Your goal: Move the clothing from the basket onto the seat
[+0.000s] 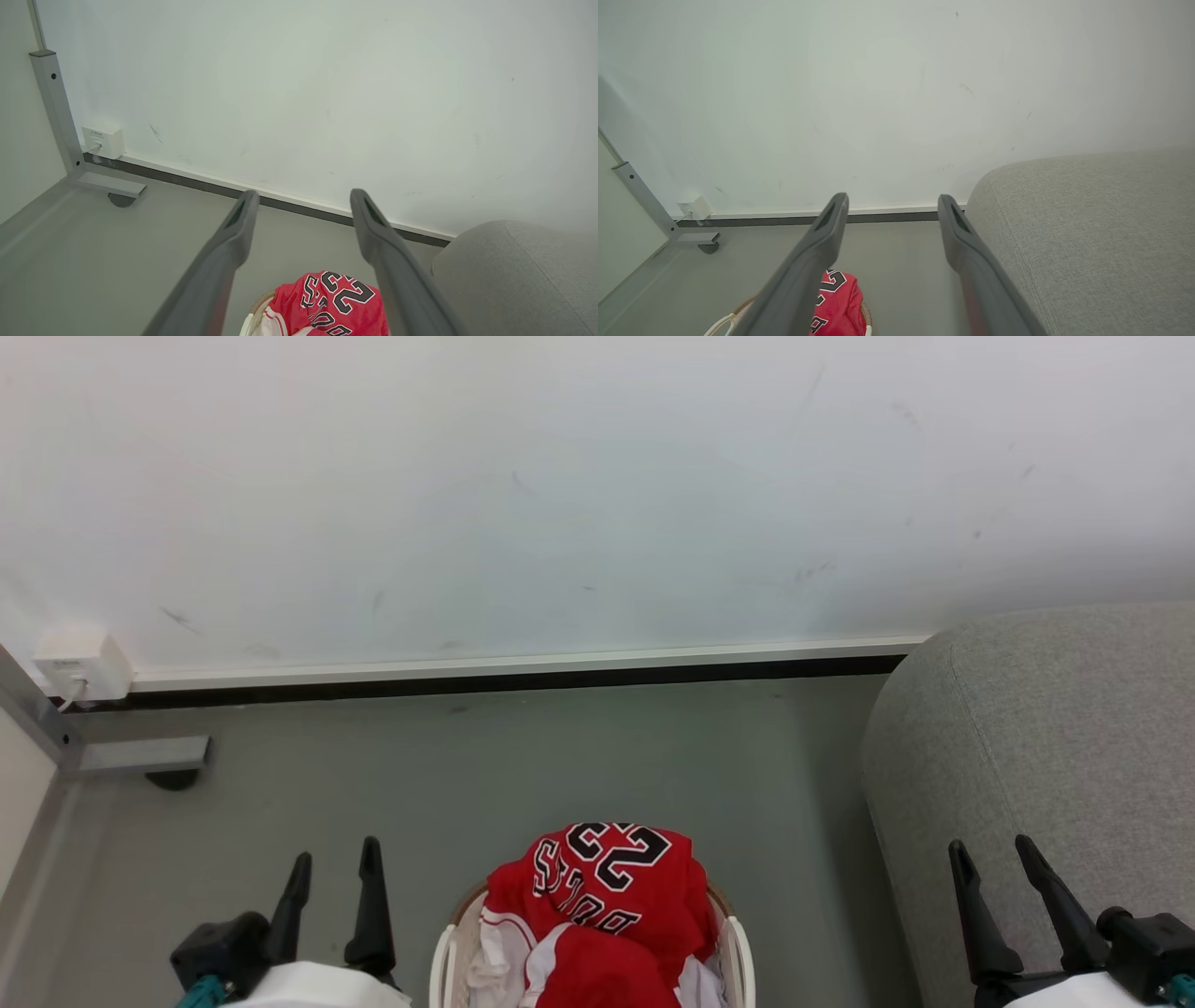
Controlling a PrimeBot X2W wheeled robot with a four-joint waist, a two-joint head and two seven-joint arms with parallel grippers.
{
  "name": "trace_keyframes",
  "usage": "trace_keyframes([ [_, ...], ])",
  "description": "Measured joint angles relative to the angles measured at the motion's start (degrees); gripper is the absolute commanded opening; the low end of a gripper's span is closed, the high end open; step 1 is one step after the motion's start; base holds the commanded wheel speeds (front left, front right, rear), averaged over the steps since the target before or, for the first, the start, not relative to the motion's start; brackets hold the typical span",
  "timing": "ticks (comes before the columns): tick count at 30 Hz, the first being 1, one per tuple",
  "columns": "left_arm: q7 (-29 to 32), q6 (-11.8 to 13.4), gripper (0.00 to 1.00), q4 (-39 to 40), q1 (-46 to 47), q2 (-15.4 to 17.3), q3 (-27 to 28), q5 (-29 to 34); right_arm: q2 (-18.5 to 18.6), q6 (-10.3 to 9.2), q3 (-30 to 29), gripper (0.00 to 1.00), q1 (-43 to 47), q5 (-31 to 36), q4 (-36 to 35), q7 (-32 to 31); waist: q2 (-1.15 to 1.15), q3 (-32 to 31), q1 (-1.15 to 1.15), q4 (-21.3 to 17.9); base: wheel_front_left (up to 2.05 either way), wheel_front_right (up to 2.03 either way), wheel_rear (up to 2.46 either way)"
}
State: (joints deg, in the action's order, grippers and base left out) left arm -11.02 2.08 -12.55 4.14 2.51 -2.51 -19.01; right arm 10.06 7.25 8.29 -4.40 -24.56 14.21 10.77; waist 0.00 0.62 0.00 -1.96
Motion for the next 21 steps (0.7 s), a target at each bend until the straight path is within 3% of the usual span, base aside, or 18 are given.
trace_keyframes([
  [21, -2.3, 1.5, 1.00, 0.3, 0.1, 0.1, -1.0, 9.6, 0.9, 0.05, 1.5, 1.00, -0.2, 7.7, 0.1, 2.5, 0.00, 0.3, 0.00, -0.3, 0.00, 0.00, 0.00],
])
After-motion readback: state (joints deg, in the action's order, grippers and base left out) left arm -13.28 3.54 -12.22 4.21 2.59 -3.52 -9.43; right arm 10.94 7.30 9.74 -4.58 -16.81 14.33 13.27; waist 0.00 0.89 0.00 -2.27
